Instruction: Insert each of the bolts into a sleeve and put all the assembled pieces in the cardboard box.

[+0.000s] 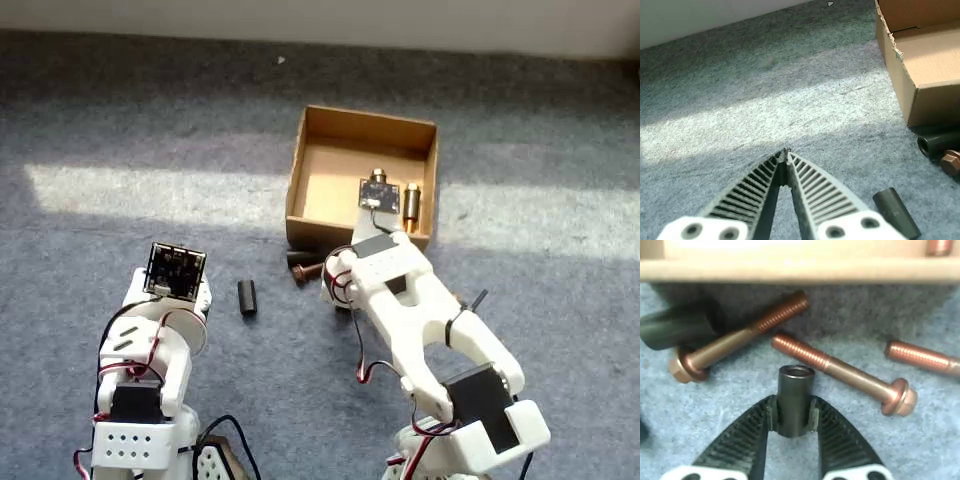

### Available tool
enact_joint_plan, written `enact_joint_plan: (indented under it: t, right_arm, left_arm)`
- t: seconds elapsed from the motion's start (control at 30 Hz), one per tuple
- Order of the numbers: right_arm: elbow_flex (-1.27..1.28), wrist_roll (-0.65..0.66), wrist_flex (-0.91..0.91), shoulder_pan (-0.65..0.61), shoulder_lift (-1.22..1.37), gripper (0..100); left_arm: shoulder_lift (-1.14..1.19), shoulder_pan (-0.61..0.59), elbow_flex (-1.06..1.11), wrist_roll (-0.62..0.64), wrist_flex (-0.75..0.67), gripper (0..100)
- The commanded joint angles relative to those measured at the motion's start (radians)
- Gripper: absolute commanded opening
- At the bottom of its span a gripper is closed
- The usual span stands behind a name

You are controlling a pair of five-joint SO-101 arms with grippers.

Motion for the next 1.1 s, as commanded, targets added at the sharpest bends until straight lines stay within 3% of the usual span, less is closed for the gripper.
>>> enact_joint_plan:
  t: [0.0,0.27,0.63,0.87,1.07]
  right_arm:
    - [0.013,0.02,-0.015,0.018,-0.012,0.6]
    - [0.016,0.132,0.122,0.035,-0.229,0.6]
    - [0.153,0.133,0.131,0.303,-0.645,0.5]
    - [0.377,0.132,-0.064,0.455,-0.736,0.5]
    - [0.519,0.133,-0.214,0.503,-0.763,0.5]
  left_arm:
    - [-0.008,-0.002,0.027,-0.012,0.0,1]
    - [-0.008,-0.002,0.027,-0.012,0.0,1]
    - [-0.008,-0.005,0.027,-0.012,0.0,1]
    - [-0.008,-0.002,0.027,-0.009,0.002,1]
    - [-0.008,-0.001,0.027,-0.008,0.0,1]
